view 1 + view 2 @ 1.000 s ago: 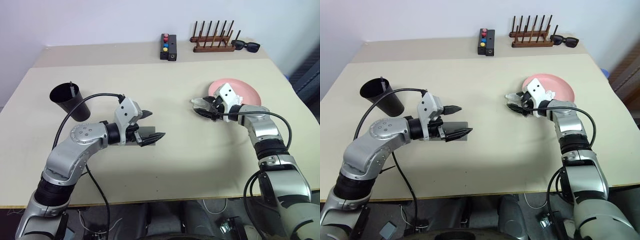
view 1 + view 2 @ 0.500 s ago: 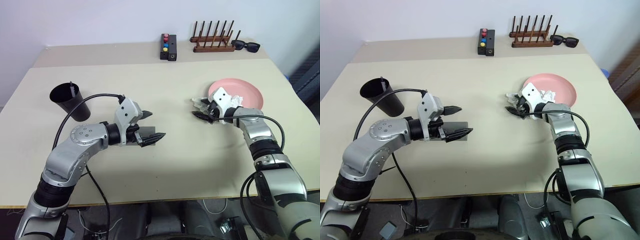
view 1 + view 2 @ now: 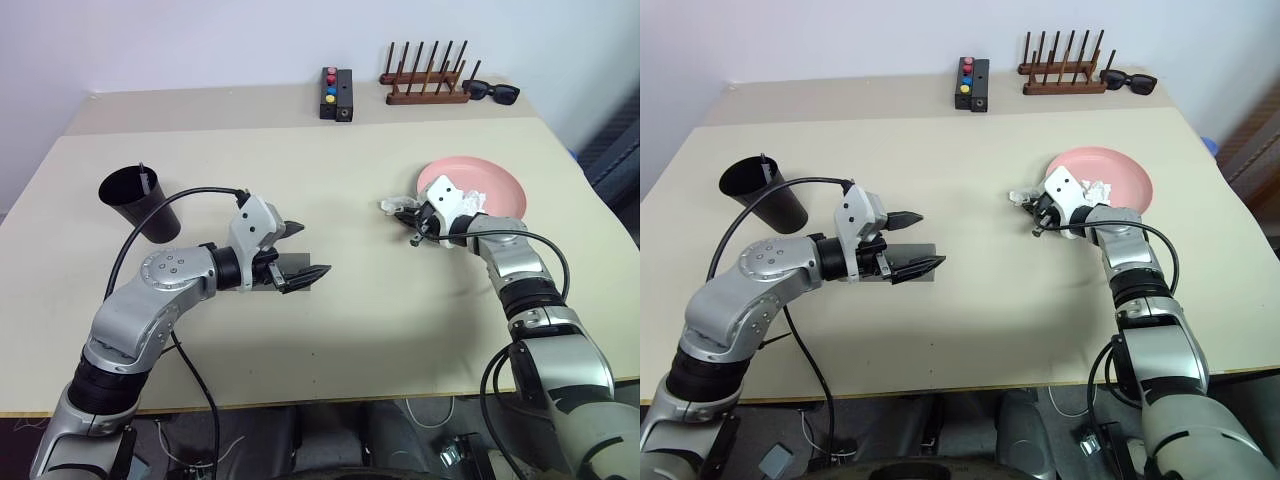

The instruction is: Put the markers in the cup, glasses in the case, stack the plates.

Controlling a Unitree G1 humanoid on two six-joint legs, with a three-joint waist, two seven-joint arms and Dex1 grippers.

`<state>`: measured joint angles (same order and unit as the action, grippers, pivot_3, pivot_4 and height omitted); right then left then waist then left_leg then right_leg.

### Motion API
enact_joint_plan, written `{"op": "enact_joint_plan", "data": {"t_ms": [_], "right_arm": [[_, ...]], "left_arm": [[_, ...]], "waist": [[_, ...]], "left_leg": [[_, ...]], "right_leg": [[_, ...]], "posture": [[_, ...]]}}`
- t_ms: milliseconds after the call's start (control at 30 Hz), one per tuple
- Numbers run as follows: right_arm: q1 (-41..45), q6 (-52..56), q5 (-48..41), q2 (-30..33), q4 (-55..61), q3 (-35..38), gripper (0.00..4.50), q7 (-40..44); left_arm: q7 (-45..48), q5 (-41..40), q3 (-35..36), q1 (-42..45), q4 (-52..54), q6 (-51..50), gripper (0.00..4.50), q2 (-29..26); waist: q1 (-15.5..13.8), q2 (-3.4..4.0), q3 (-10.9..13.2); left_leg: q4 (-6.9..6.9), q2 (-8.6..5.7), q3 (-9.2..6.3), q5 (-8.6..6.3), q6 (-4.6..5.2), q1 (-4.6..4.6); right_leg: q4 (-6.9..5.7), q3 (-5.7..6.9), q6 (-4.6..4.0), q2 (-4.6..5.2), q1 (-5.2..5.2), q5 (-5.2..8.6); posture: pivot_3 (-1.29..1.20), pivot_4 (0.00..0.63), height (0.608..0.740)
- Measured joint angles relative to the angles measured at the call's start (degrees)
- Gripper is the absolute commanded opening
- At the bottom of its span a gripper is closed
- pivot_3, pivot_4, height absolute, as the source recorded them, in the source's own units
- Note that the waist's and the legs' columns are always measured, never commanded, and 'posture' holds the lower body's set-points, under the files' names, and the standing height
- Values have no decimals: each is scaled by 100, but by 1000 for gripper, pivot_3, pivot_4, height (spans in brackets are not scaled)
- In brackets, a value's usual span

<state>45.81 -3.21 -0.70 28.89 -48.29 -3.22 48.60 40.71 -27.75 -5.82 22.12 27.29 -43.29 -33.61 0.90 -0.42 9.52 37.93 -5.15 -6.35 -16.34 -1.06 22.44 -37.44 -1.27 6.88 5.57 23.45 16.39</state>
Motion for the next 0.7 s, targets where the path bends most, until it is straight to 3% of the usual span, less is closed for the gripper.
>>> {"op": "enact_joint_plan", "data": {"t_ms": [433,700], "right_arm": [[-168,907,-511,828,1719,581,28,144],[2,979,-556,1181,1379,805,28,39]], "left_arm": [[111,8,-18,27,-63,54,4500,27],[193,62,-155,78,-227,179,4500,124]], "waist": [[-21,1,1],[-15,1,1]], "left_leg": [[0,0,-1,0,1,1],[-2,0,1,0,1,0]], "right_leg": [[1,0,0,1,-1,0],[2,-1,0,1,0,0]], "posture": [[0,150,740],[0,150,740]]}}
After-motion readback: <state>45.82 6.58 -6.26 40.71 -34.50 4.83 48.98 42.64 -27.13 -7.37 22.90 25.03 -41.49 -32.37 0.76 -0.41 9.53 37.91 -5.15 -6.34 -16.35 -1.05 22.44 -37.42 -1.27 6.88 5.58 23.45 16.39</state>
